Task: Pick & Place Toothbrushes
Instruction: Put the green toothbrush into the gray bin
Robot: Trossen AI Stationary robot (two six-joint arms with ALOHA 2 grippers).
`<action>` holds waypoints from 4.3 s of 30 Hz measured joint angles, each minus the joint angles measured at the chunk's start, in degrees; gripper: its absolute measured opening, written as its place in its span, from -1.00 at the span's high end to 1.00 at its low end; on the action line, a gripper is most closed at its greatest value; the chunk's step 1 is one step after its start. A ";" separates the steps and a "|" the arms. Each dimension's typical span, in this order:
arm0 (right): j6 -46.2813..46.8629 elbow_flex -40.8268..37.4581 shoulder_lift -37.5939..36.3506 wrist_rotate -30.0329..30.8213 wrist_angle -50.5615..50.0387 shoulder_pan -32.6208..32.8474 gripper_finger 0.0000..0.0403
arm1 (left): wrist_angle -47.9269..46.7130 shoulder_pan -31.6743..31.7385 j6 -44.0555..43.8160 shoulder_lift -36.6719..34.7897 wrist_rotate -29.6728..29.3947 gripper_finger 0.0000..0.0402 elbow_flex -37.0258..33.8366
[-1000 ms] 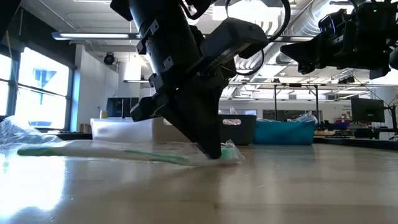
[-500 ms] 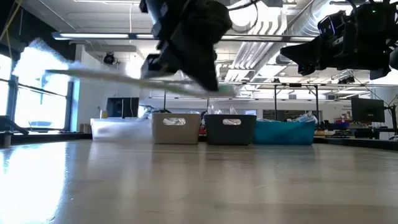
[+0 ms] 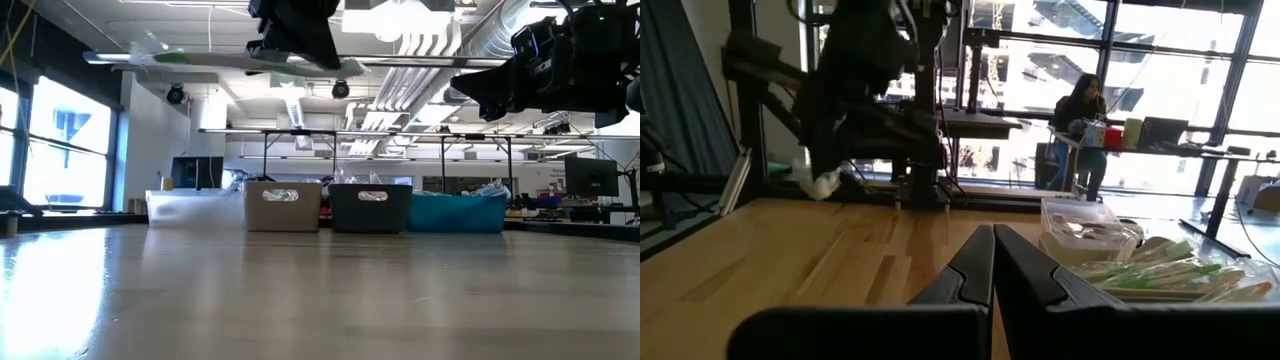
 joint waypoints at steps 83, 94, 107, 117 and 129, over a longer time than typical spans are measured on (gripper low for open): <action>-1.53 0.00 0.00 0.05 -0.55 0.00 0.99 | 17.85 43.91 16.98 12.03 -15.47 1.00 -1.55; -1.53 0.00 0.00 0.05 -0.57 -0.01 0.99 | 17.66 43.88 14.75 12.03 -15.44 0.86 -1.55; -1.53 0.00 0.00 0.05 -0.59 -0.02 0.99 | 19.46 43.87 15.05 12.01 -15.28 0.48 -1.55; -1.53 0.00 0.00 0.05 -0.59 0.00 0.99 | 20.45 43.85 15.45 11.96 -14.53 0.47 -1.55; -1.53 0.00 -0.02 0.05 -0.57 -0.01 0.99 | 19.90 43.22 15.85 11.70 -11.66 0.47 -1.55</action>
